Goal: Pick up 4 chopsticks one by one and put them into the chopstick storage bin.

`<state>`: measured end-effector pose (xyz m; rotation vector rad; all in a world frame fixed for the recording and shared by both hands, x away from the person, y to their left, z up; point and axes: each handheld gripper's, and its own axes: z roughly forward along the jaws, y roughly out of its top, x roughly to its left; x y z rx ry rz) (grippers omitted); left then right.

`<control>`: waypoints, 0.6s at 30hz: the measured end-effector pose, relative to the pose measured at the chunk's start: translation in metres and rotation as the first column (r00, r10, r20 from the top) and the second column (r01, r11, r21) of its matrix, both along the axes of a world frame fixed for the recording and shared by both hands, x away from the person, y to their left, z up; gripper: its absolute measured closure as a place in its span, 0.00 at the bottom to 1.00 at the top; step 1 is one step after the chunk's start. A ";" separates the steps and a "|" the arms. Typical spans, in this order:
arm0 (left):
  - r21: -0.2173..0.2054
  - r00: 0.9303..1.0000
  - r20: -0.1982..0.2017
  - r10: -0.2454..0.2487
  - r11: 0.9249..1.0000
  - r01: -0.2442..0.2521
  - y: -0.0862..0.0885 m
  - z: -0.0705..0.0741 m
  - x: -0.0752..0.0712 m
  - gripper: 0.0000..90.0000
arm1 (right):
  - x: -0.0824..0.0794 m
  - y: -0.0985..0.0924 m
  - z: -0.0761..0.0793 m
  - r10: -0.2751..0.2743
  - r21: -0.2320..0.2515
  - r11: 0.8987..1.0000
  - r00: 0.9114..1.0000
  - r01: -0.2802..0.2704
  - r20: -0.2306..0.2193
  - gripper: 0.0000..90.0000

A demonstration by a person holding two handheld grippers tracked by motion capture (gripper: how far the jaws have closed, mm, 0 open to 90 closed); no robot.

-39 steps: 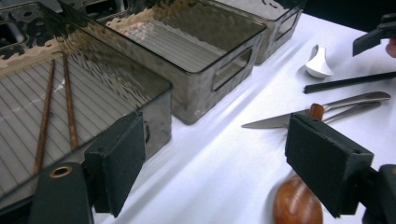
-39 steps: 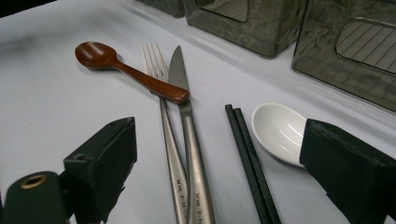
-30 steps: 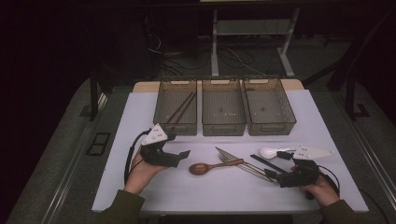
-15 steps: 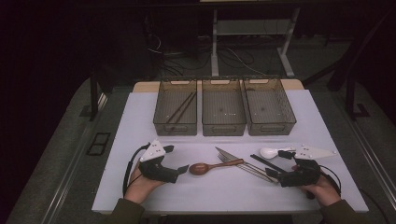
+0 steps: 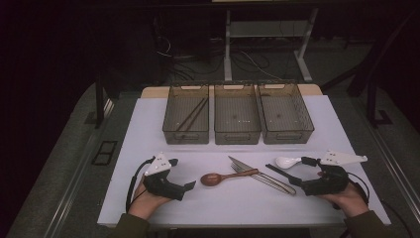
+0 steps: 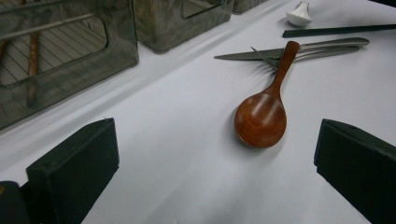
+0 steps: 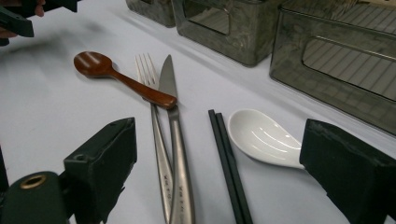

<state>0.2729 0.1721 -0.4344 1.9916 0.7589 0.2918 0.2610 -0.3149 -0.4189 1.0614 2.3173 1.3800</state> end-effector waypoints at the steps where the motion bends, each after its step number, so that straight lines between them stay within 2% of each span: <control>1: -0.003 1.000 -0.006 0.003 1.000 -0.003 0.000 -0.001 0.000 0.00 | 0.000 -0.002 0.001 0.000 -0.006 1.000 1.000 0.000 -0.003 0.12; 4: 0.011 1.000 -0.011 -0.005 1.000 0.005 0.000 -0.001 0.000 0.00 | 0.001 -0.006 0.005 0.010 -0.016 1.000 1.000 -0.010 0.000 0.12; 6: 0.007 1.000 -0.015 -0.012 1.000 0.012 -0.001 -0.001 0.000 0.00 | 0.000 -0.009 0.007 0.016 -0.025 1.000 1.000 -0.016 0.006 0.17; 9: 0.005 1.000 -0.017 -0.015 1.000 0.015 -0.001 -0.001 0.000 0.00 | 0.000 -0.014 0.010 0.019 -0.043 0.999 1.000 -0.019 0.005 0.18; 12: 0.002 1.000 -0.016 -0.015 1.000 0.015 -0.001 -0.001 0.000 0.00 | 0.000 -0.018 0.012 0.024 -0.067 0.997 1.000 -0.024 -0.001 0.23; 18: -0.002 1.000 -0.015 -0.022 1.000 0.022 -0.002 -0.001 -0.001 0.00 | 0.001 -0.024 0.015 0.022 -0.115 0.993 0.999 -0.026 -0.029 0.26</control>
